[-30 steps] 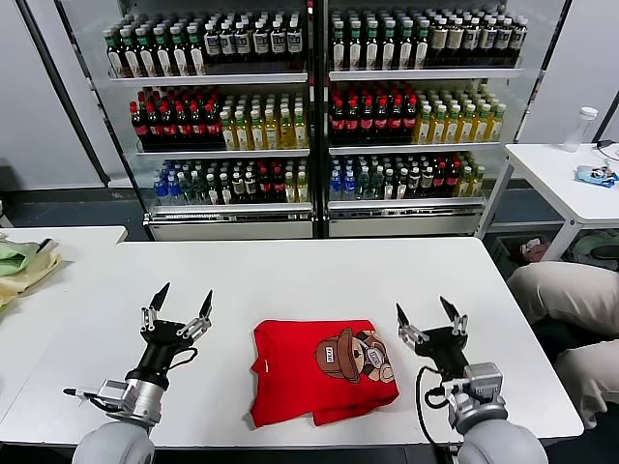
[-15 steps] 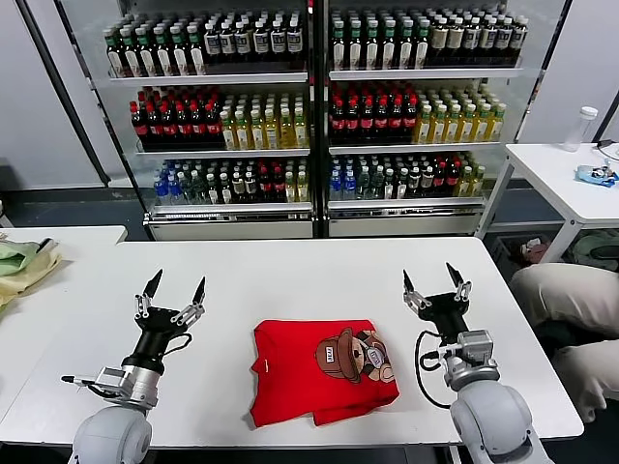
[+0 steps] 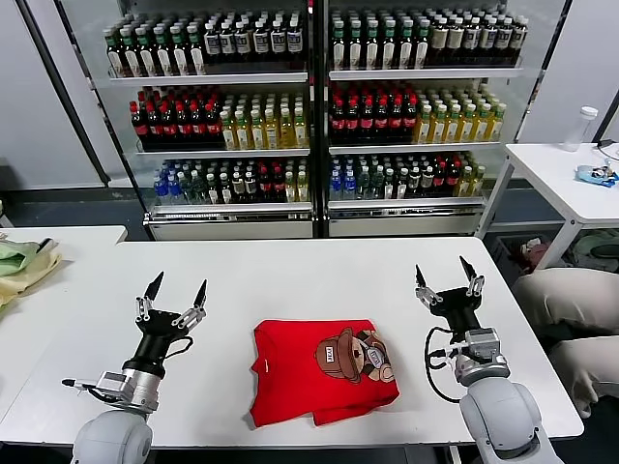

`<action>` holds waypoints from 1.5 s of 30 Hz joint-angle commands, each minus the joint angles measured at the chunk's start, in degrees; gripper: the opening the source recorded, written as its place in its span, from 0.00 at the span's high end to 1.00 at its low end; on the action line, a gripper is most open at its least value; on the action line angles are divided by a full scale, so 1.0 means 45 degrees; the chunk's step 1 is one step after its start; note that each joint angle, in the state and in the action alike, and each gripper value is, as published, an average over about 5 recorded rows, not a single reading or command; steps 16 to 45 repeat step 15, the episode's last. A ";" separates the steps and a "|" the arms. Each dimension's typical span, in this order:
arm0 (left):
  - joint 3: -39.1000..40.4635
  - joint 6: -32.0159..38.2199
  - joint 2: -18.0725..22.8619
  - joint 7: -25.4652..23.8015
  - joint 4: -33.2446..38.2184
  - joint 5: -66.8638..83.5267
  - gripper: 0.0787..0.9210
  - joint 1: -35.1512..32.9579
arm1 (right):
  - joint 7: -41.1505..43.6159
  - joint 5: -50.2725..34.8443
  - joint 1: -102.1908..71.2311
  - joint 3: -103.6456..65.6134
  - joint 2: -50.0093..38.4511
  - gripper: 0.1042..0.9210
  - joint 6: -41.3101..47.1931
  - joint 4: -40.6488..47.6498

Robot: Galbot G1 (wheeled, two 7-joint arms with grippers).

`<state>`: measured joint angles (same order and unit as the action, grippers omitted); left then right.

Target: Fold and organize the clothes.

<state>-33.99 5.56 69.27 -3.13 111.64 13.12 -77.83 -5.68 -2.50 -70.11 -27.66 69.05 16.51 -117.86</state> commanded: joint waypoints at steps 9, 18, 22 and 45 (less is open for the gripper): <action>0.0449 0.0006 -0.0516 0.0957 -0.0128 -0.1851 0.12 -0.0145 | 0.0471 0.1770 -0.0769 -0.1177 0.0334 0.12 -0.1470 0.0277; 0.0473 0.0209 -0.0530 0.0816 -0.0321 -0.1809 0.12 -0.0016 | 0.0679 0.2008 -0.0064 -0.0998 0.0520 0.12 -0.1731 0.1052; 0.0473 0.0209 -0.0530 0.0816 -0.0321 -0.1809 0.12 -0.0016 | 0.0679 0.2008 -0.0064 -0.0998 0.0520 0.12 -0.1731 0.1052; 0.0473 0.0209 -0.0530 0.0816 -0.0321 -0.1809 0.12 -0.0016 | 0.0679 0.2008 -0.0064 -0.0998 0.0520 0.12 -0.1731 0.1052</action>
